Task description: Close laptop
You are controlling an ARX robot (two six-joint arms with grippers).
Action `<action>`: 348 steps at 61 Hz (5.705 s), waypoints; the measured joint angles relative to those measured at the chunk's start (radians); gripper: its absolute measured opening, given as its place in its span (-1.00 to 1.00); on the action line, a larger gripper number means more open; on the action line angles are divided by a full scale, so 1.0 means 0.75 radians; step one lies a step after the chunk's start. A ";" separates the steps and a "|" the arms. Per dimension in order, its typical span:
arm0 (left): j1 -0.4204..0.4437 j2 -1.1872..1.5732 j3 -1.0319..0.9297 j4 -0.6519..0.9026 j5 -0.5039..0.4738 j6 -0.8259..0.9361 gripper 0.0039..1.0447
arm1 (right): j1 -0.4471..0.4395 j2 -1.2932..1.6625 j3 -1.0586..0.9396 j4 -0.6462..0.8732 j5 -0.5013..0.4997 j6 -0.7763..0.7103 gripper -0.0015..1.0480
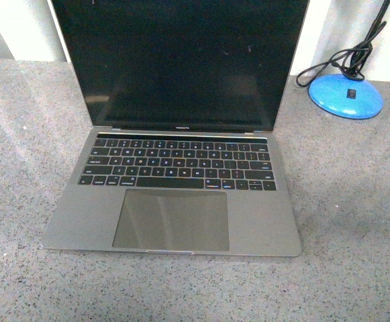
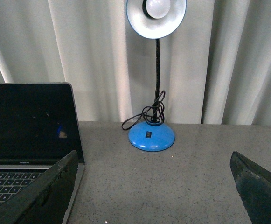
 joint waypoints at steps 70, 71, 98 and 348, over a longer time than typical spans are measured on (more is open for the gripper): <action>0.023 0.255 0.067 -0.058 -0.368 -0.142 0.87 | -0.111 0.432 0.150 -0.344 0.010 -0.054 0.81; 0.059 0.296 0.073 -0.035 -0.343 -0.146 0.87 | -0.117 0.452 0.154 -0.334 0.003 -0.057 0.81; 0.097 1.324 0.472 0.668 0.085 -0.139 0.87 | 0.078 1.463 0.685 0.158 -0.032 -0.332 0.81; -0.279 2.362 1.581 0.074 -0.065 -0.027 -0.94 | 0.434 2.544 1.628 0.310 -0.031 0.035 -0.98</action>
